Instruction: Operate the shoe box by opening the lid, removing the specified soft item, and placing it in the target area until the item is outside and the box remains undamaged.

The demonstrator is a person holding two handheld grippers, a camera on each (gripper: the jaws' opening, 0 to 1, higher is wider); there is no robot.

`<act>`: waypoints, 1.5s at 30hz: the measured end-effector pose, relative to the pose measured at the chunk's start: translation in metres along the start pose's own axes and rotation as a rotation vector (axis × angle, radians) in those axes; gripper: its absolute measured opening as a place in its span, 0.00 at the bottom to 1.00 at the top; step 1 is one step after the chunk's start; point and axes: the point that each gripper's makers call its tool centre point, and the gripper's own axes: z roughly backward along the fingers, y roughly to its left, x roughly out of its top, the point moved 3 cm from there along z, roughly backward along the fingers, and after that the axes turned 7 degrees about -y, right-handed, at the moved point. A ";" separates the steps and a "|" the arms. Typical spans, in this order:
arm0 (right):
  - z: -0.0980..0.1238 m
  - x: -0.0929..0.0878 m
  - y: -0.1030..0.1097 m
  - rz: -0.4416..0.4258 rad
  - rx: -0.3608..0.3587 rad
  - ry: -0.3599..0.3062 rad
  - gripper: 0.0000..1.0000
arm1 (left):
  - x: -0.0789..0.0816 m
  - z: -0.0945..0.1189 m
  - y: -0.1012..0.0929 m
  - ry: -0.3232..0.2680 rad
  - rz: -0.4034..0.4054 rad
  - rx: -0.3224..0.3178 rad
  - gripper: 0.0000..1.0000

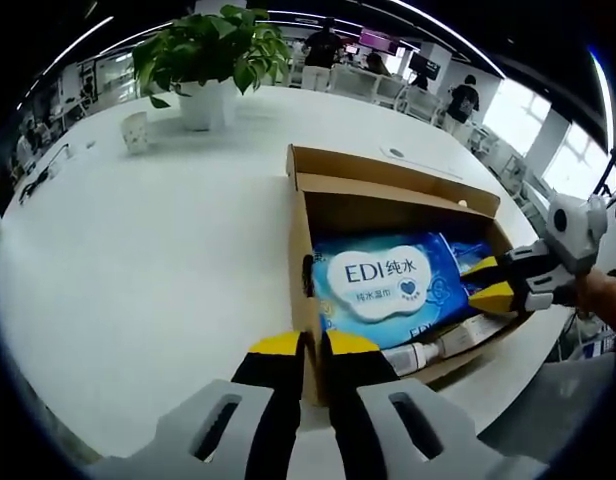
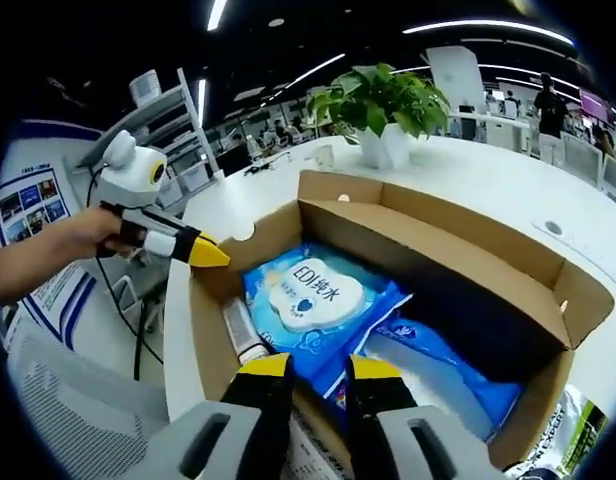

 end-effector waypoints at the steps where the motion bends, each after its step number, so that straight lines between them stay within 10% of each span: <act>1: 0.000 0.000 -0.001 0.004 -0.007 0.000 0.13 | 0.000 0.000 0.000 0.000 0.000 0.000 0.05; 45: -0.032 0.002 -0.006 -0.138 -0.062 0.012 0.09 | 0.000 0.001 -0.001 -0.005 0.017 -0.001 0.05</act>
